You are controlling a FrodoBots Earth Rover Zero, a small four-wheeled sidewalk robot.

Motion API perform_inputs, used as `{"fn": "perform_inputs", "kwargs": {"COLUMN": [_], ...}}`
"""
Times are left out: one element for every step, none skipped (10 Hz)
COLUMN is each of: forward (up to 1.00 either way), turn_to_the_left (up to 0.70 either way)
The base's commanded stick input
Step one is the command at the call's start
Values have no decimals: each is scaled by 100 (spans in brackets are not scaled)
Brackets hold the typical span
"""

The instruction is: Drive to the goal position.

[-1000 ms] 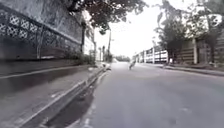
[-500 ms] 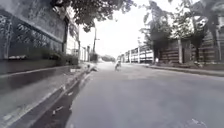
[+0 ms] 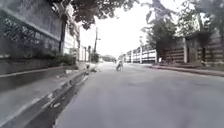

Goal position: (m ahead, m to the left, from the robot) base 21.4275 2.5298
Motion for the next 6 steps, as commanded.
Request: {"fn": "perform_inputs", "kwargs": {"forward": [100,100,100,100,100,100], "turn_to_the_left": [0,0,0,0,0,0]}}
